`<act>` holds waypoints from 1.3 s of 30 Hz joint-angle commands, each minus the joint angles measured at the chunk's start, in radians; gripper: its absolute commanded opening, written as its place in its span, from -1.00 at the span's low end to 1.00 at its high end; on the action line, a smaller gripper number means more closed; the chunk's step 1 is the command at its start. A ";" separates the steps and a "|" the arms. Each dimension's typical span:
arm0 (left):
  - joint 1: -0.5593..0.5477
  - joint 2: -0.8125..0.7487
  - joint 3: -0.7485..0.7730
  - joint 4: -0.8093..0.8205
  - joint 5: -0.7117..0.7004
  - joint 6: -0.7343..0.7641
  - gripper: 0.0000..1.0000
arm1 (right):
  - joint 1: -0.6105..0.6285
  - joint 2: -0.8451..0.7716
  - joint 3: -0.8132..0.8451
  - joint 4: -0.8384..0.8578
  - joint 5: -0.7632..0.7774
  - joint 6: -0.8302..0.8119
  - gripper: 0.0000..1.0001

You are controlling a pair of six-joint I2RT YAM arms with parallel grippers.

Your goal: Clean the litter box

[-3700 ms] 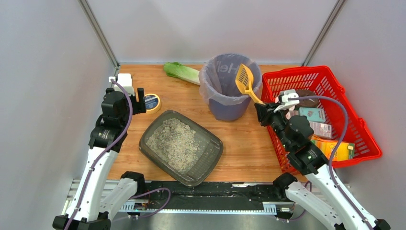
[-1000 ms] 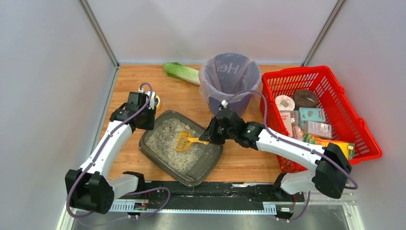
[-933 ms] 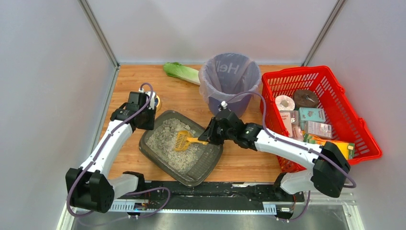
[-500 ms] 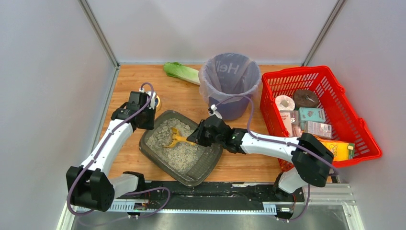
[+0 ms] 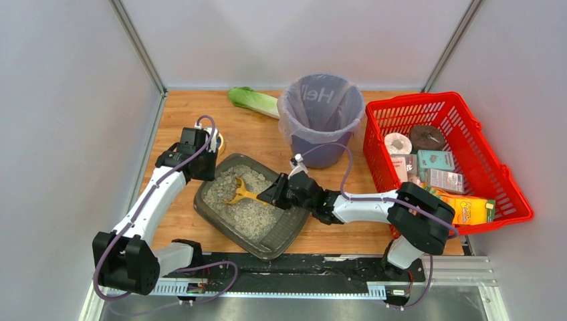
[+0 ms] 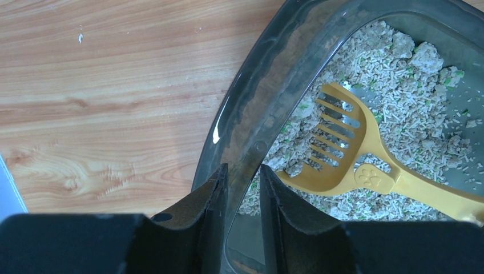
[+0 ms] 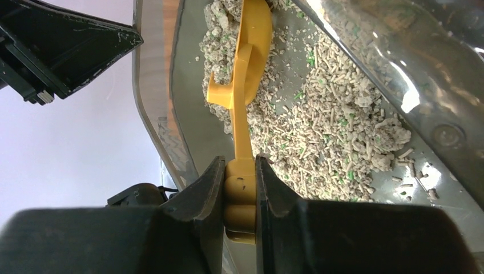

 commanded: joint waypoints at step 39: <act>-0.017 -0.340 -0.068 0.099 -0.143 -0.027 0.54 | 0.035 -0.505 -0.446 0.312 0.006 0.102 -1.00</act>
